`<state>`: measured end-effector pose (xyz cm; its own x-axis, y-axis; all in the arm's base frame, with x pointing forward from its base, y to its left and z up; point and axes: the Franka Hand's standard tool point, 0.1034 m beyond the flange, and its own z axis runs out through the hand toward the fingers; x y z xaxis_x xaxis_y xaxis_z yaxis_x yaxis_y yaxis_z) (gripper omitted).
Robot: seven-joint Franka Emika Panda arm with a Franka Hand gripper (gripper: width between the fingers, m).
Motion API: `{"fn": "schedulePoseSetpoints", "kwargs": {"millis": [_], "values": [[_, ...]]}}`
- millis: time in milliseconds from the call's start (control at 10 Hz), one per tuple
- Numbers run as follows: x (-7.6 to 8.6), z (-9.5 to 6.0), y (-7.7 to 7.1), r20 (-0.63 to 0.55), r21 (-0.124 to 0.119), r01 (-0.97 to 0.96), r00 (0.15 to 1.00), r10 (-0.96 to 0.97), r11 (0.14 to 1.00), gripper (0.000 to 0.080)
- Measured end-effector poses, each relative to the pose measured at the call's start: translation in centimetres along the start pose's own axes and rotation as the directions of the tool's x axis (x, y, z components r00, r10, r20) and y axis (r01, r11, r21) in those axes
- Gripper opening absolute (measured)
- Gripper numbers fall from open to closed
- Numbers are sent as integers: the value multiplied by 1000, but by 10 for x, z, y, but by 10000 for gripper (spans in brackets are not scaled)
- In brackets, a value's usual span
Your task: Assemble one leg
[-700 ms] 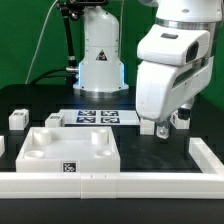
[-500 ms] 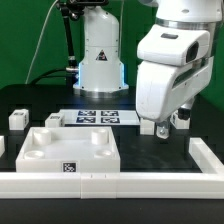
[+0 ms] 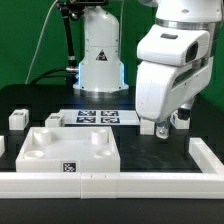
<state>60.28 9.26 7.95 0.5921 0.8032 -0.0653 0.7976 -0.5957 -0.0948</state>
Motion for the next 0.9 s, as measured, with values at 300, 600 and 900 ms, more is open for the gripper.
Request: {"fn": "schedulePoseSetpoints", "kwargs": {"millis": [300, 600, 900], "values": [[-1, 1, 0, 0, 0, 1, 1000, -1, 1000, 650], [-38, 12, -1, -17, -28, 297, 954, -298, 954, 650], [-56, 14, 5, -11, -17, 360, 933, -360, 933, 650]]}}
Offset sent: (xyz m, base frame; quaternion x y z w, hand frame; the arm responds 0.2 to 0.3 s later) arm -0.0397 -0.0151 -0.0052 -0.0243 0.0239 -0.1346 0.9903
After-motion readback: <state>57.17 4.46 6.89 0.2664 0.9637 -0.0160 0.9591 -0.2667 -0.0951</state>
